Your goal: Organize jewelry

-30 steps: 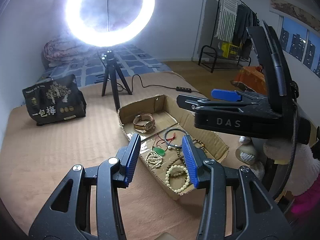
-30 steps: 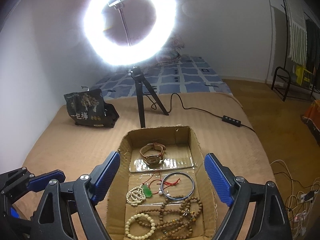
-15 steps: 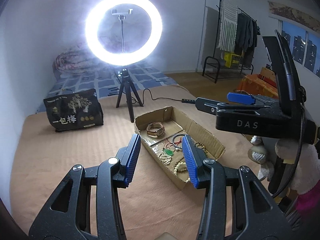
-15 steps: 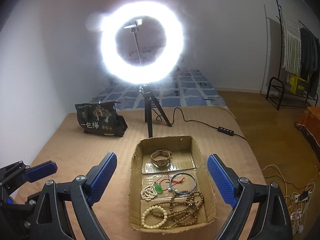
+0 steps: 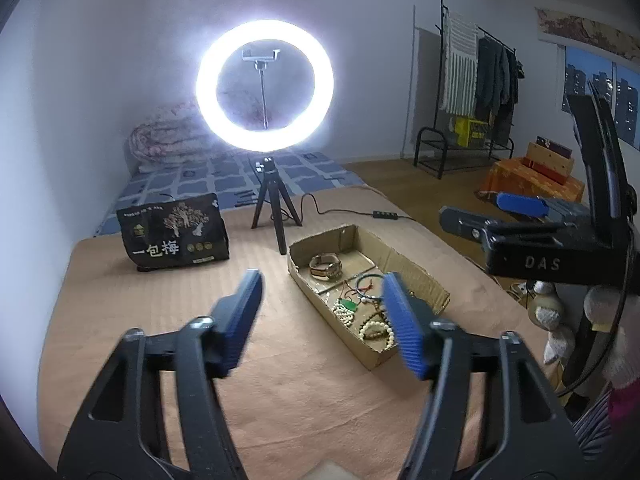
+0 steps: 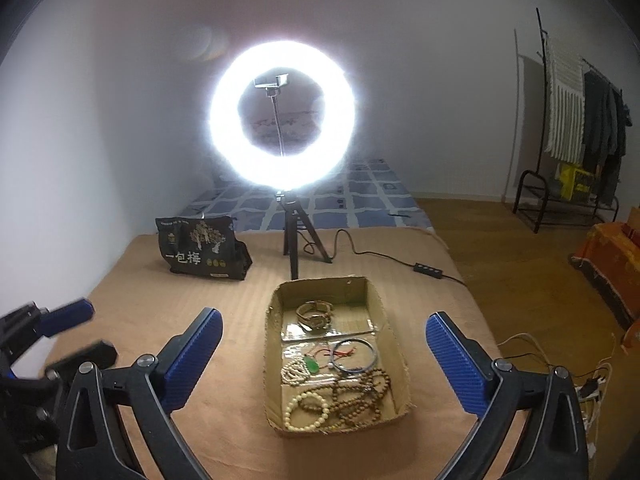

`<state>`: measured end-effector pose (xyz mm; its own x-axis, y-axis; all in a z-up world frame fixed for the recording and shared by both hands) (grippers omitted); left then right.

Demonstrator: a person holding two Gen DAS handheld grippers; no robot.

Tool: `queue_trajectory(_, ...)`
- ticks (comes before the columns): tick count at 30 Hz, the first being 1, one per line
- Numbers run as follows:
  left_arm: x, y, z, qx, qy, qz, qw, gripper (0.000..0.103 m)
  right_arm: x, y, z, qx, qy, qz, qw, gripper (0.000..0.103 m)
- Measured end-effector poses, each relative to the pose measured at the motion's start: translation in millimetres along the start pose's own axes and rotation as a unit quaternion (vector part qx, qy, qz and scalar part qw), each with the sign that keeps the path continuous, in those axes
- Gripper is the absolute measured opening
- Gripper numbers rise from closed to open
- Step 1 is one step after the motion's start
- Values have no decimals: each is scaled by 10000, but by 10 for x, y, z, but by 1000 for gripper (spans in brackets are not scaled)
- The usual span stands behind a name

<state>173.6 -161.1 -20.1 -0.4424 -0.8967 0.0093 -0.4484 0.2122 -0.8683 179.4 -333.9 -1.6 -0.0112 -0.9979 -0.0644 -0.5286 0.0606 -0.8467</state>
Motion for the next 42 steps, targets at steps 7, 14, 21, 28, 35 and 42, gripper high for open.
queue_trajectory(7, 10, 5, -128, 140, -75, 22, 9999, 85, 101, 145, -110, 58, 238, 80, 9997, 103)
queue_trajectory(14, 25, 5, -183, 355, -226, 112, 9991, 99, 184, 219, -94, 92, 362, 116, 9992, 103)
queue_trajectory(21, 28, 20, -131, 270, -350, 195, 9988, 102, 203, 209, -33, 119, 345, 147, 9992, 103)
queue_trajectory(28, -24, 33, -111, 215, -536, 90, 9983, 103, 107, 227, 75, 55, 305, 21, 9995, 103)
queue_trajectory(35, -79, 44, -44, 104, -602, -44, 9981, 103, 81, 246, 162, -1, 258, 58, 9996, 103)
queue_trajectory(42, -72, 42, -7, 69, -628, -21, 9980, 103, 89, 252, 202, -19, 259, 99, 9996, 103)
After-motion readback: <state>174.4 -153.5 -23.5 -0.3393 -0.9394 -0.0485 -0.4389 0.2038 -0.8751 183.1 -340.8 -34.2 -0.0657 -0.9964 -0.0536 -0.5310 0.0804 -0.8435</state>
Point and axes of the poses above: each gripper's, at about its wrist camera, not at the fingertips, and z roughly the way its jaws point, x to its right, y to its underside, the point moved 4 cm from there along z, roughly the way its jaws point, and after that the axes turned 2 degrees about z, right-handed, at the moved point
